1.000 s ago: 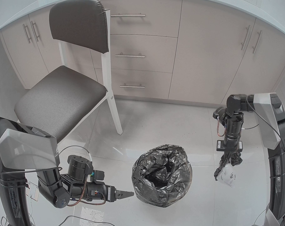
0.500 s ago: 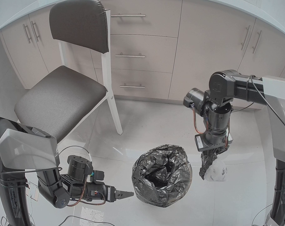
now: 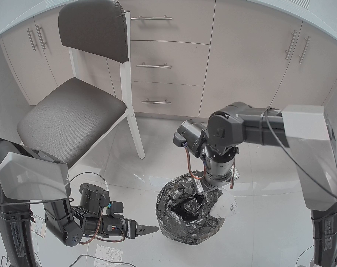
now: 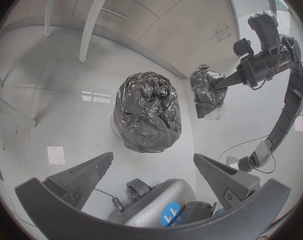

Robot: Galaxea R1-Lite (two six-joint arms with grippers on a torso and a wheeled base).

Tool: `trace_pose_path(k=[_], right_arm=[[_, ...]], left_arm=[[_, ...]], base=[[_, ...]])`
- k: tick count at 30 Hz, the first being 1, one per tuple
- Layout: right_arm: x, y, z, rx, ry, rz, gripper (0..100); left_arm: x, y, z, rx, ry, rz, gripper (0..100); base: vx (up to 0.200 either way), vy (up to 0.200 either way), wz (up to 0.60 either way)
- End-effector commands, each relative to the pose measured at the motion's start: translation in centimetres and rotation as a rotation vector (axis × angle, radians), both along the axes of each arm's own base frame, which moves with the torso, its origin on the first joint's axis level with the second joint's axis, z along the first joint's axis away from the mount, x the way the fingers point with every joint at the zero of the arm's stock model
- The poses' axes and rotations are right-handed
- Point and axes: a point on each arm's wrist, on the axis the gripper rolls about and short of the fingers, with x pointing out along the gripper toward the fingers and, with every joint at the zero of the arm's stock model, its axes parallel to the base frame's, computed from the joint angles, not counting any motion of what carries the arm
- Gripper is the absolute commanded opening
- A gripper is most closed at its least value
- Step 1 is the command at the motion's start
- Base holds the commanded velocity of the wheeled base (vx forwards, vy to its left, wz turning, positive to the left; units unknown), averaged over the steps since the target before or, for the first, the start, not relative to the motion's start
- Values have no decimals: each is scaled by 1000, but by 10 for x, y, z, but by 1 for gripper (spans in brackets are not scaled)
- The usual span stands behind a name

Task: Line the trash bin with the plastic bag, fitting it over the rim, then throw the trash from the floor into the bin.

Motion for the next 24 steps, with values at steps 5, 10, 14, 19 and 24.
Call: trace_pose_path(k=[5,10,14,19,24], right_arm=[[4,29,-50,-47,21,133,0],[-1,36,-56,-58,24,152,0],[-1,38,-59,-62,19,165,0],[4,43,-66,-46,-14,173,0],[7,47,-71,-47,-49,176,0]], left_arm=[[1,0,-1,0,0,1,100],[1,0,-1,0,0,1,100],[1,0,-2,-1,-1,1,100],[1,0,-1,-1,-2,1,100],[1,0,-1,-1,-2,1,100]], base=[[0,0,0],[0,0,0],[0,0,0],[0,0,0],[0,0,0]])
